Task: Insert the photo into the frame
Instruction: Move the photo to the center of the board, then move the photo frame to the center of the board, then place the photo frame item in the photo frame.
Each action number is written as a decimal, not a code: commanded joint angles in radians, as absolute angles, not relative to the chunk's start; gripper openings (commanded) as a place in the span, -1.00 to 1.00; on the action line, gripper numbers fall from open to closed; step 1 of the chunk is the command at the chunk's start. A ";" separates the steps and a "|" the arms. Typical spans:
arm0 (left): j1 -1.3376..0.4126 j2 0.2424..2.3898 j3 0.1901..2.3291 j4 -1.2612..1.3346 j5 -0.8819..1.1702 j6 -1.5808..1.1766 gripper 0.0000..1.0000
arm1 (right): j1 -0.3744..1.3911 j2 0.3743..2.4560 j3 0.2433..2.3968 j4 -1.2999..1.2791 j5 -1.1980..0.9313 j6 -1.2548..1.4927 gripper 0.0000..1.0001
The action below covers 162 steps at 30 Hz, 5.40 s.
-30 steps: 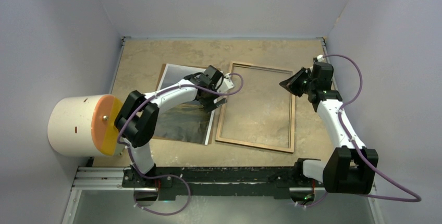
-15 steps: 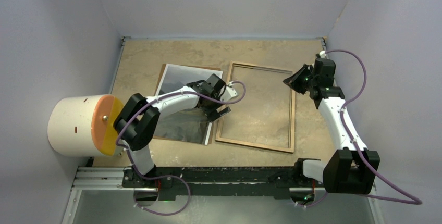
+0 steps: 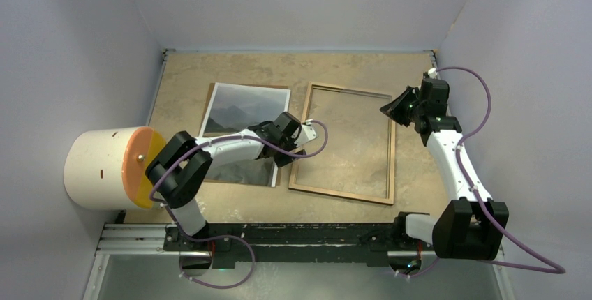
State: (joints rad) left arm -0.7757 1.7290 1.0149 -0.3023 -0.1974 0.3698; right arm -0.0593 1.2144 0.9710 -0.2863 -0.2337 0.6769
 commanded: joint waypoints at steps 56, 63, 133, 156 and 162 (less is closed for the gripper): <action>-0.696 1.882 1.254 -0.506 0.112 0.258 0.49 | -0.094 1.155 1.061 -0.295 -0.347 0.597 -1.00; -0.689 1.793 1.150 -0.507 0.063 0.300 0.52 | -0.063 1.161 1.010 -0.242 -0.396 0.640 -1.00; -0.331 1.720 1.313 -0.548 0.003 0.276 1.00 | 0.076 1.279 0.628 -0.004 -0.260 0.711 -1.00; -0.408 1.799 1.275 -0.508 -0.046 0.304 1.00 | 0.057 1.160 0.523 0.216 -0.286 0.732 -1.00; -0.449 1.826 1.231 -0.436 -0.042 0.303 1.00 | 0.057 1.113 0.490 0.377 -0.388 0.754 -1.00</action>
State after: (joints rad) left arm -0.4210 1.8156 1.2606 -0.5121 -0.0372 0.2913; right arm 0.0605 1.1477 0.5034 0.1989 -0.3237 0.7460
